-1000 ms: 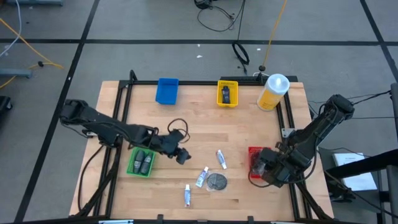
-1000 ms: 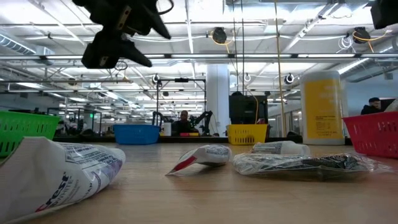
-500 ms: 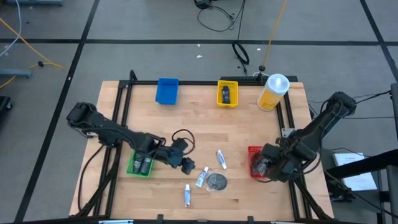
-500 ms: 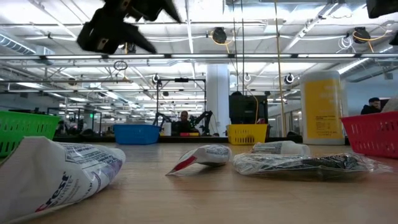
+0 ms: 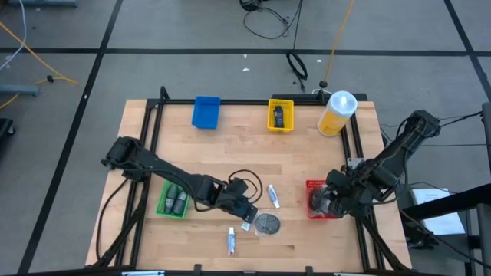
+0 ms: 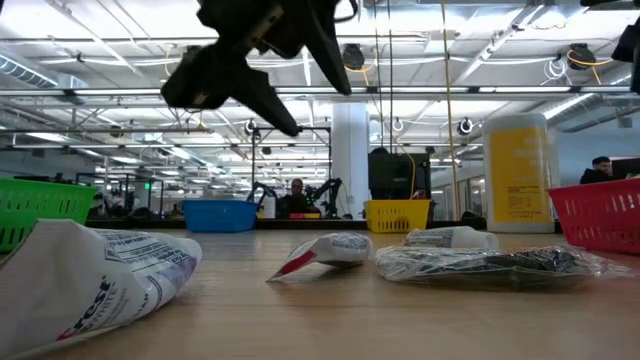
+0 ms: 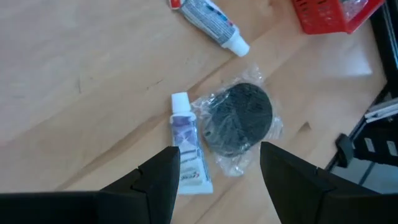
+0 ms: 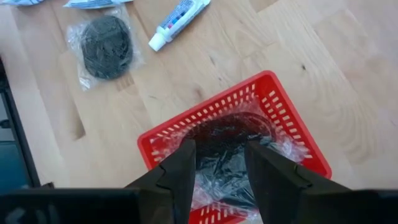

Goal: Pick & Place Travel size toiletries
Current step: Put the toothpaste into the blue basket

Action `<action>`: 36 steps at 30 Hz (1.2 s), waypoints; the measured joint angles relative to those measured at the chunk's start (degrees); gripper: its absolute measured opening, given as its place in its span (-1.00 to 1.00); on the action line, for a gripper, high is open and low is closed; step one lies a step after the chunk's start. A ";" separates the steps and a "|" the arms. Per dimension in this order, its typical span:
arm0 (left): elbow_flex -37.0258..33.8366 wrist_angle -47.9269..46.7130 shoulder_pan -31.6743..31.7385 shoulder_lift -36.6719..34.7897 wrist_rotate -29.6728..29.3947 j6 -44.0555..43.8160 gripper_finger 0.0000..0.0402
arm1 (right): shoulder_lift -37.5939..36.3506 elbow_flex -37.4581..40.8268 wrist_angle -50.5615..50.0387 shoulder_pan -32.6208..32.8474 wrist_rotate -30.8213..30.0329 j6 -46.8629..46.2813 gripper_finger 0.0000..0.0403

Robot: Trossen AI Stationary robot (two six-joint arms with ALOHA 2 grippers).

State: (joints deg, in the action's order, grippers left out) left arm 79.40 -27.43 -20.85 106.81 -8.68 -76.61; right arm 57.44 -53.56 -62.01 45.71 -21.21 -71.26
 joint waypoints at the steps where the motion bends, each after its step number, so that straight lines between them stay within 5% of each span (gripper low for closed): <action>1: 0.00 1.06 -0.04 0.80 0.10 -0.17 0.09 | -0.06 0.00 0.16 0.00 0.02 0.00 -0.35; 24: 0.00 3.49 -1.57 11.89 -3.49 -2.08 0.09 | -0.06 0.00 0.51 0.00 -3.01 0.39 -0.36; 36: 0.22 -11.33 1.22 11.62 -1.72 -1.54 0.09 | -0.06 0.00 0.51 0.00 -3.02 0.39 -0.36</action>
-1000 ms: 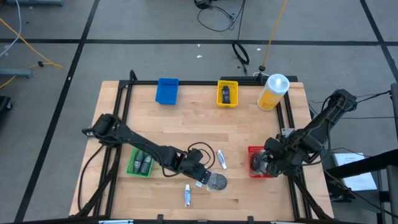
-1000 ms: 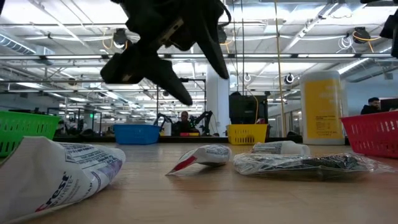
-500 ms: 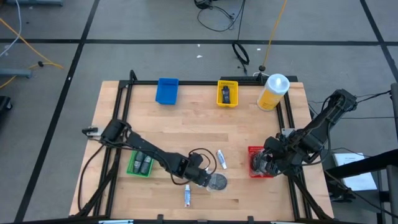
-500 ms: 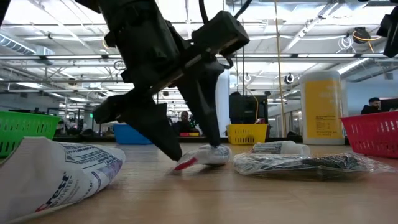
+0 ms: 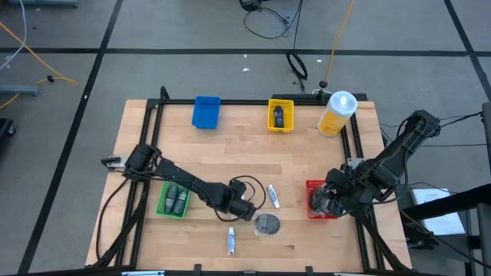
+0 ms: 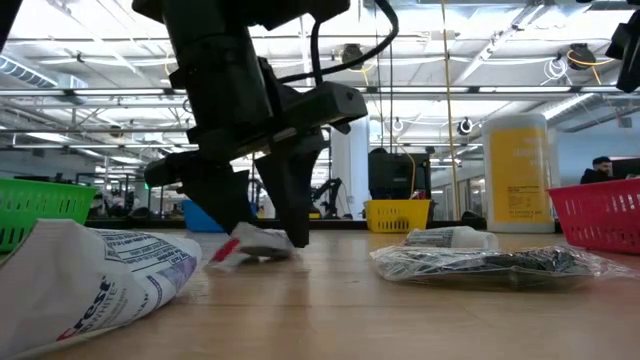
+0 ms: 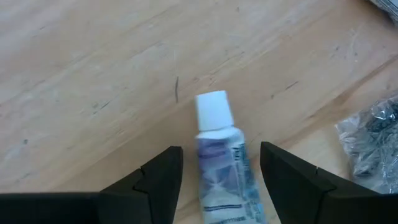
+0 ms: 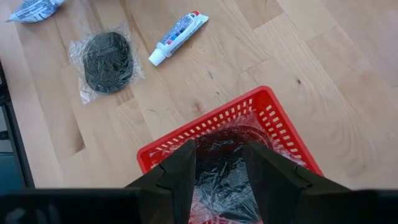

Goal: Pick & Place Travel size toiletries
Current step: Put the toothpaste into the blue basket

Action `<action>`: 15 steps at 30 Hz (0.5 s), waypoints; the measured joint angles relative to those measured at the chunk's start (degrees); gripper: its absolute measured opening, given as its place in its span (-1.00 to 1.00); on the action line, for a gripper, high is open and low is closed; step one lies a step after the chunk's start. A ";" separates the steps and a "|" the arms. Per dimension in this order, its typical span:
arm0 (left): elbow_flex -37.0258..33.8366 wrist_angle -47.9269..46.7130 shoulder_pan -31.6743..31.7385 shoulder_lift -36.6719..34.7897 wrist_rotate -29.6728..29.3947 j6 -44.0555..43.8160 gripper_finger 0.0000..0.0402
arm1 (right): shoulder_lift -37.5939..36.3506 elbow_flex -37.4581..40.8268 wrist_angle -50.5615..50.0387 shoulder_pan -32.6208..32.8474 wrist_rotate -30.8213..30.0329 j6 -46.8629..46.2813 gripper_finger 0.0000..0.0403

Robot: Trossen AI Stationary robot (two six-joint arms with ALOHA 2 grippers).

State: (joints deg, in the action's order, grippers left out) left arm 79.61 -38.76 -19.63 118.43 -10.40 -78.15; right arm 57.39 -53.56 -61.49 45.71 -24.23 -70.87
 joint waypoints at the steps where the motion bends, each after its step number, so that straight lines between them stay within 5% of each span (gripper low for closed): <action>1: 0.00 0.00 0.08 0.00 0.16 0.01 0.09 | 0.00 0.00 0.00 0.00 0.00 0.00 -0.36; 8: -0.04 -0.44 0.78 0.02 1.20 0.00 0.05 | 0.00 0.00 0.00 0.00 0.00 0.00 -0.36; 15: -0.15 -1.01 1.04 0.01 2.61 3.28 -0.40 | 0.00 0.00 0.02 0.00 -3.02 0.01 -0.36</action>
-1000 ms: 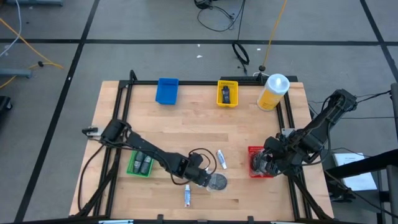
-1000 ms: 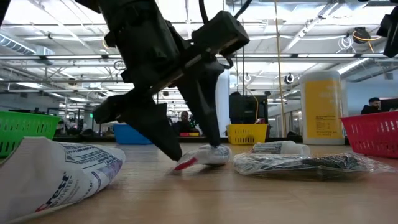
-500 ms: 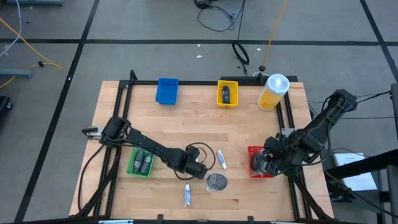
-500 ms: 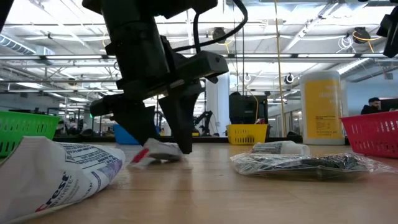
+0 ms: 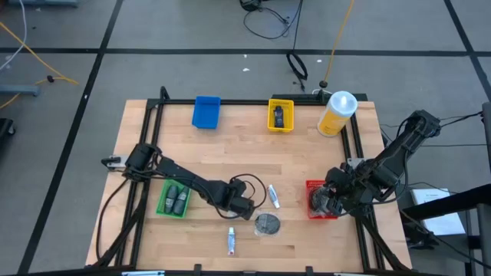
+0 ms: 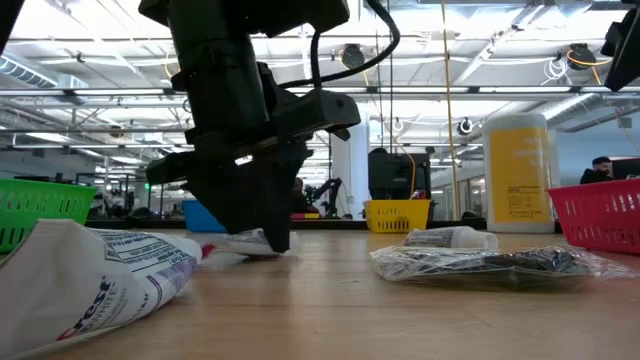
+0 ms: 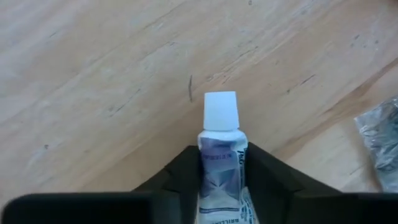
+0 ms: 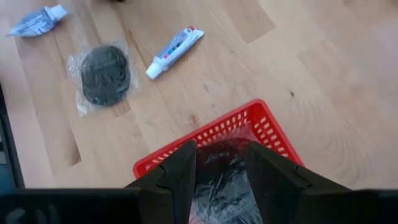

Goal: Pick & Place Travel size toiletries
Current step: Put the toothpaste into the blue basket

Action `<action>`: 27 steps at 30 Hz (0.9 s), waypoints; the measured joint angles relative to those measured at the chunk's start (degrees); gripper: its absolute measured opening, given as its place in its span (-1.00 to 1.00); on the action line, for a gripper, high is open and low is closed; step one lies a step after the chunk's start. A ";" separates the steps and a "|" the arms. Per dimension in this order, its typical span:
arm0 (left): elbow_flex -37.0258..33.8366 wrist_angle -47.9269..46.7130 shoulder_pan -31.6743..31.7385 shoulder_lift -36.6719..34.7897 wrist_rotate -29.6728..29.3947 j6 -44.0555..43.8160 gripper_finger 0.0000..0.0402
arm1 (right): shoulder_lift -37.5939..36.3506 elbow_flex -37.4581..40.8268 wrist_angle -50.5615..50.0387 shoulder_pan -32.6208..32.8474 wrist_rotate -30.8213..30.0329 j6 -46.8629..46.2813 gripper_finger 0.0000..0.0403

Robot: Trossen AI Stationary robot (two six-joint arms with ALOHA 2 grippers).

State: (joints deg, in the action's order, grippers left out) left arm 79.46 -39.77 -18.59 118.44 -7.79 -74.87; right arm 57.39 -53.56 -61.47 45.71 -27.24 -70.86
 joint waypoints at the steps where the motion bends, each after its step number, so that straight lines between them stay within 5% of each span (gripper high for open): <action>1: -0.08 -0.12 0.02 -0.37 0.05 0.11 -0.47 | 0.00 0.00 -0.02 -0.02 0.00 0.00 -0.36; 10: -0.39 -0.32 1.44 -4.59 -0.15 2.45 -0.82 | 0.02 0.00 0.98 -0.02 -0.11 -0.01 -0.36; 18: -0.28 -3.02 6.53 -13.46 -6.04 7.03 -0.80 | 0.00 0.00 2.67 -0.02 -3.13 -0.01 -0.36; 27: -0.16 -10.61 19.44 -24.49 -13.19 15.95 -0.80 | 0.02 0.00 4.44 -0.04 -3.17 -0.01 -0.36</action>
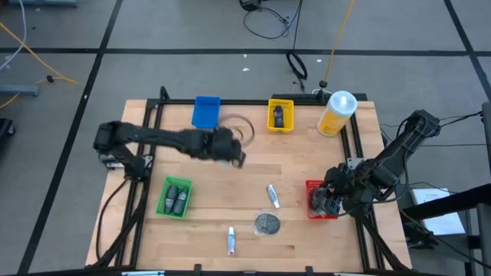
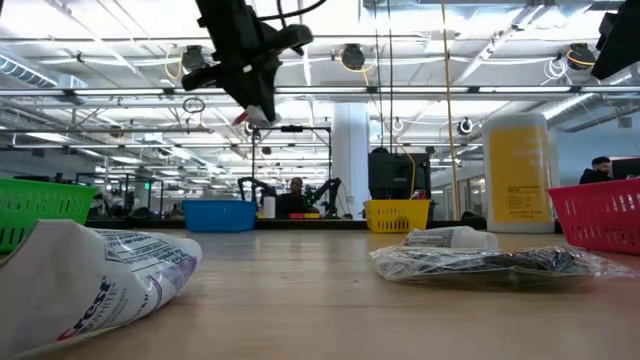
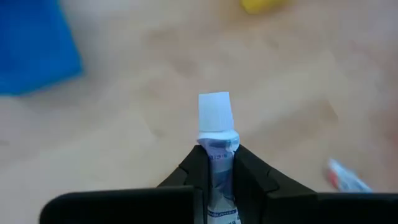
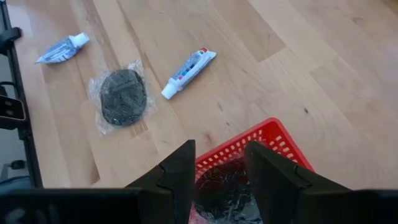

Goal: Pick & Place Travel size toiletries
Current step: Put the toothpaste into the blue basket

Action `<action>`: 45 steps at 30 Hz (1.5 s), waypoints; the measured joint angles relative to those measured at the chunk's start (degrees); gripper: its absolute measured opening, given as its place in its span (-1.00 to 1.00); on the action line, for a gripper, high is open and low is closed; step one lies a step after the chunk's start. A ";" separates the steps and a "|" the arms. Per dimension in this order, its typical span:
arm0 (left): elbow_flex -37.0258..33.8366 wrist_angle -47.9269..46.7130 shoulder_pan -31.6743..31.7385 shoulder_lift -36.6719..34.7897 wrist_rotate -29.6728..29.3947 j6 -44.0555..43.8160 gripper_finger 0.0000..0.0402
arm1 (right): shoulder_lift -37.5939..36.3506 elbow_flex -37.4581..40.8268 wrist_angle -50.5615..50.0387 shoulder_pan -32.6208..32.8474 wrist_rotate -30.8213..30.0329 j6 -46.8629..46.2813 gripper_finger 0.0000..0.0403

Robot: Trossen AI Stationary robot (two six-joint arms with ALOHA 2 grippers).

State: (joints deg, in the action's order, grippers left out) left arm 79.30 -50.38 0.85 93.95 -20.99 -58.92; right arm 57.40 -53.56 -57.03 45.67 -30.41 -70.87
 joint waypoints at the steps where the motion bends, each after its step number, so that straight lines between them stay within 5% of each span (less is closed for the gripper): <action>1: 0.01 -0.17 1.94 -0.74 -0.38 1.26 -0.79 | -0.02 0.00 0.25 0.00 -0.02 -0.02 -0.36; 23: 0.03 0.73 37.57 -3.19 3.41 19.39 -0.79 | 0.03 0.00 2.42 -3.56 -3.03 -0.43 -0.36; 45: -5.17 11.15 42.46 6.02 10.36 21.70 -0.79 | 0.05 0.00 3.52 -10.95 -2.84 0.67 -0.36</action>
State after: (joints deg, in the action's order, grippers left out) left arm 74.13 -39.23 43.31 99.97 -10.63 -37.21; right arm 57.45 -53.56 -53.51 34.72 -33.26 -70.21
